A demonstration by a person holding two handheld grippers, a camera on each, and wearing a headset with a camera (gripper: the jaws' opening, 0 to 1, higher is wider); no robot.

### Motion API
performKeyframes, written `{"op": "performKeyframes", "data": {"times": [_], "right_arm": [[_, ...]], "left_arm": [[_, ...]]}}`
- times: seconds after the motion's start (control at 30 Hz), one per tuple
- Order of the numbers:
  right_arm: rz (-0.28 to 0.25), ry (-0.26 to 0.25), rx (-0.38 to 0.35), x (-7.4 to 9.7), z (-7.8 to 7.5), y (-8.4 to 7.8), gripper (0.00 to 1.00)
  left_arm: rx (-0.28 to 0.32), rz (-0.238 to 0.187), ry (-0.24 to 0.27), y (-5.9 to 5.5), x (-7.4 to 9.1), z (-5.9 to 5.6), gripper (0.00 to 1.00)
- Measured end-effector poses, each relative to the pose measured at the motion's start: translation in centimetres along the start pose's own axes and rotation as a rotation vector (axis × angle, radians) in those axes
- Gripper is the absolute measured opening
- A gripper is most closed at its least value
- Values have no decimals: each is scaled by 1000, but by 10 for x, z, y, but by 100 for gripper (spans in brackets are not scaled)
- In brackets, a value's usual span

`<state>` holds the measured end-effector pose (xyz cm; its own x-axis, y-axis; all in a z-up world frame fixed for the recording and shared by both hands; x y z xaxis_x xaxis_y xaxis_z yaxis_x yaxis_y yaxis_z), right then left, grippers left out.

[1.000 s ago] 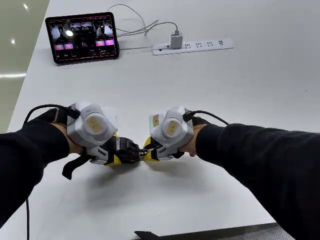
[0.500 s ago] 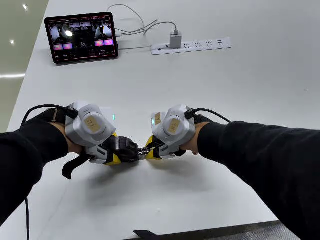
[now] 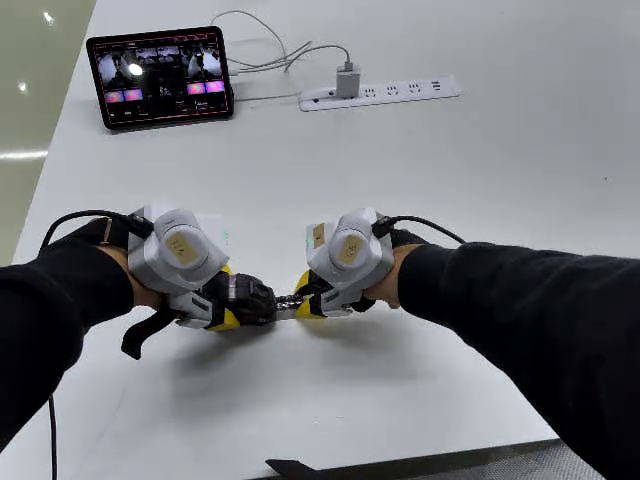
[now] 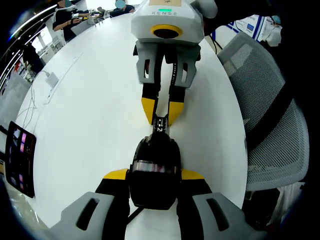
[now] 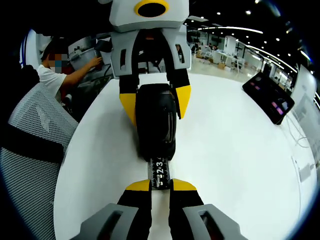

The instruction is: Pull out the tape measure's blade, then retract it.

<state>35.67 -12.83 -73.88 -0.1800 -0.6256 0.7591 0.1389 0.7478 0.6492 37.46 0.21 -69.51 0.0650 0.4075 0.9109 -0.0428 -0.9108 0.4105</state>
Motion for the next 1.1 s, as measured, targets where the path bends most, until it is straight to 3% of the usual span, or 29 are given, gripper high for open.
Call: {"op": "performKeyframes", "data": {"times": [1.1], "right_arm": [[28,-5,-9,14,-2,-15,8]], "left_arm": [[5,-24,0,-2,0,0,30]]}}
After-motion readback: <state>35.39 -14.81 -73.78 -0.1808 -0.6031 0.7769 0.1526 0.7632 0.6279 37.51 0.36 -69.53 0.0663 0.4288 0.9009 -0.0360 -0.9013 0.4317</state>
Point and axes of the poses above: the centre of the closed fingertips' face, and the gripper's own axes: x roughly backward along the fingers, z roughly to its left, y roughly out of its top, the point moved 7 cm from there along x, roughly backward along the fingers, and after that the axes turned 5 degrees about -y, right-handed, at the moved point
